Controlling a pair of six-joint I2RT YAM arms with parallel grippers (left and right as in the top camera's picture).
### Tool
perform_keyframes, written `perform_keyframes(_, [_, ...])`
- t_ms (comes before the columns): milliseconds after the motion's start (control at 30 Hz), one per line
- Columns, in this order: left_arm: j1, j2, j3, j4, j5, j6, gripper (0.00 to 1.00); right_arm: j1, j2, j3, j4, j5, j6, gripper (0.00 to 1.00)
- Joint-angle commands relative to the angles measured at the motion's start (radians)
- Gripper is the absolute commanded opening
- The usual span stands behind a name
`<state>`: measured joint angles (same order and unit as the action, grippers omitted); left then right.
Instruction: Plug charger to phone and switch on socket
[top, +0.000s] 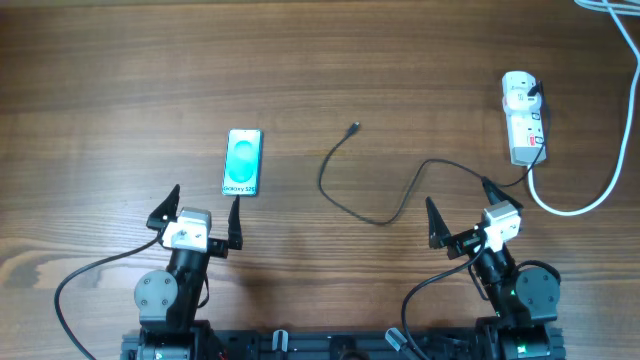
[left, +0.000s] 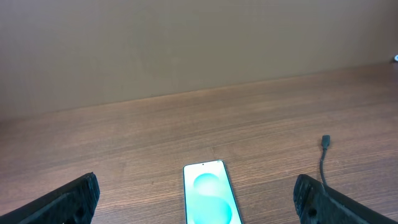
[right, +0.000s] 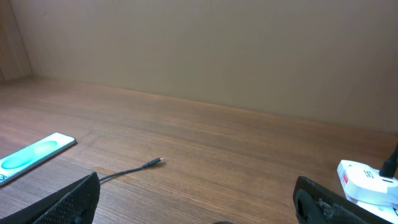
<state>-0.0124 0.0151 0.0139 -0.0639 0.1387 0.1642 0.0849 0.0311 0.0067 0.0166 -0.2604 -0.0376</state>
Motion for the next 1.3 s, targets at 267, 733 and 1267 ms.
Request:
perform_keyframes(267, [-0.002, 0.001, -0.008, 0.0, -0.01, 0.016, 1.0, 0.008, 0.006, -0.002, 0.005, 0.01, 0.014, 1.0])
perform_keyframes(733, [-0.002, 0.001, -0.008, 0.0, -0.01, 0.016, 1.0, 0.008, 0.006, -0.002, 0.004, 0.01, 0.014, 1.0])
perform_keyframes(1267, [-0.002, 0.012, 0.014, 0.048, -0.016, -0.051, 1.0, 0.008, 0.006, -0.002, 0.005, 0.01, 0.014, 1.0])
